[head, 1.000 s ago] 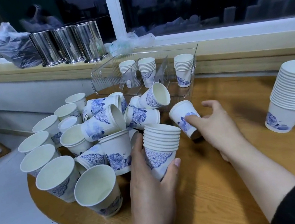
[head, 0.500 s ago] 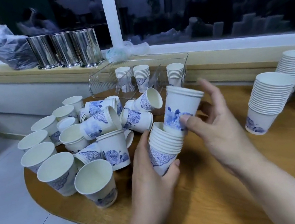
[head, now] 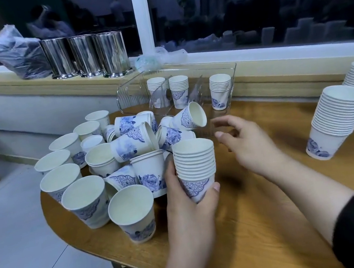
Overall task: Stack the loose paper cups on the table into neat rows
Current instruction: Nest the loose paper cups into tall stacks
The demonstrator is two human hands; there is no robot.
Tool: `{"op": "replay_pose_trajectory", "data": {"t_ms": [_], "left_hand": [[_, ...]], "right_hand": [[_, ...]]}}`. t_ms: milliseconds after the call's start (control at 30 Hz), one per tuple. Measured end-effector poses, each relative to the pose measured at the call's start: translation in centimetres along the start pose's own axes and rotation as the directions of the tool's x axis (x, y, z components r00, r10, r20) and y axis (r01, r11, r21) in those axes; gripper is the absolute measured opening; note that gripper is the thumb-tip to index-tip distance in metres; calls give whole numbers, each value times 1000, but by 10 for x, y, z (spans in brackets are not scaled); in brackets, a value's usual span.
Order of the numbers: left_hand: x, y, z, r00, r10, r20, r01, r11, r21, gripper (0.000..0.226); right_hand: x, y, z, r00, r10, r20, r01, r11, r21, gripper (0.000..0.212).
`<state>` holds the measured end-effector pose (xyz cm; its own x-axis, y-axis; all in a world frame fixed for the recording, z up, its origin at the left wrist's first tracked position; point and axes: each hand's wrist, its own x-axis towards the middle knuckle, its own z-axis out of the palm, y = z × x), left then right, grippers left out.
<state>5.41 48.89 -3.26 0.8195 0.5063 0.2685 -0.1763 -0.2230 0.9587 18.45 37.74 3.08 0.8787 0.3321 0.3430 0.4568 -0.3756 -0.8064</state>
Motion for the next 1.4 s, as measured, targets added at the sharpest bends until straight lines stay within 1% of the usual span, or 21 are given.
{"op": "replay_pose_trajectory", "data": {"t_ms": [67, 133, 200, 267, 367, 433, 500, 567, 600, 633, 767, 867, 933, 967, 1000, 1067, 1100, 1133, 1200, 1233, 1400], "left_hand": [[1, -1, 2, 1000, -11, -1, 11, 1000, -7, 92], [1, -1, 2, 1000, -17, 0, 17, 1000, -7, 92], [2, 1, 1, 1000, -20, 9, 21, 1000, -5, 91], [2, 2, 0, 999, -25, 26, 26, 1000, -8, 89], [1, 3, -1, 999, -33, 38, 33, 999, -9, 86], [1, 3, -2, 999, -41, 32, 41, 999, 0, 86], [1, 4, -3, 999, -42, 27, 41, 999, 5, 85], [0, 5, -3, 999, -31, 21, 31, 999, 13, 84], [0, 6, -2, 1000, -26, 15, 26, 1000, 17, 84], [0, 6, -2, 1000, -26, 7, 26, 999, 19, 84], [-3, 6, 1, 999, -11, -30, 12, 999, 35, 85], [-4, 7, 2, 999, 2, -43, -1, 1000, 30, 86], [-6, 8, 2, 999, 9, -49, -7, 999, 36, 87], [-7, 8, 1, 998, 13, -56, -10, 999, 40, 87], [-7, 8, 0, 998, 13, -63, -10, 999, 41, 88], [-8, 8, -2, 997, 1, -73, 2, 999, 41, 90], [-8, 8, -3, 997, -8, -73, 10, 999, 38, 91], [-8, 7, -3, 997, -13, -71, 16, 999, 36, 92], [-8, 6, -4, 998, -14, -66, 18, 999, 49, 93], [-7, 5, -4, 998, -9, -64, 13, 998, 57, 93], [-3, 2, -4, 997, 3, -74, 2, 998, 64, 94]], "right_hand": [[20, 4, 11, 999, 2, 43, 0, 999, -53, 32], [40, 8, 23, 999, 6, 34, -3, 994, -106, 36], [57, 12, 33, 999, 28, 35, -24, 993, -113, 31], [71, 16, 42, 999, 50, 22, -48, 994, -100, 17], [77, 17, 47, 997, 39, -72, -46, 995, -88, 14], [70, 13, 38, 978, -46, -202, 29, 996, -84, 10], [54, -2, 20, 934, -142, -329, 138, 990, -34, 10], [33, -22, -3, 901, -199, -385, 245, 967, 74, 11], [22, -31, -14, 900, -222, -375, 283, 952, 119, 12], [10, -40, -23, 906, -253, -340, 313, 940, 134, 13], [-26, -56, -41, 916, -380, -126, 387, 921, 39, 15], [-34, -54, -43, 916, -394, 71, 399, 915, -63, 16], [-37, -54, -42, 886, -370, 278, 411, 906, -104, 20], [-38, -53, -42, 871, -355, 341, 410, 907, -102, 24], [-37, -51, -41, 879, -349, 326, 396, 914, -89, 27], [-32, -40, -37, 954, -284, 93, 287, 957, -27, 26], [-26, -32, -33, 983, -182, -28, 183, 983, 23, 23], [-20, -24, -27, 996, -47, -71, 52, 995, 81, 20], [-10, -7, -10, 978, 206, 44, -211, 962, 176, 13], [-6, 1, -1, 952, 286, 107, -303, 930, 206, 11], [18, 15, 34, 847, 484, 220, -532, 767, 358, 22]]}}
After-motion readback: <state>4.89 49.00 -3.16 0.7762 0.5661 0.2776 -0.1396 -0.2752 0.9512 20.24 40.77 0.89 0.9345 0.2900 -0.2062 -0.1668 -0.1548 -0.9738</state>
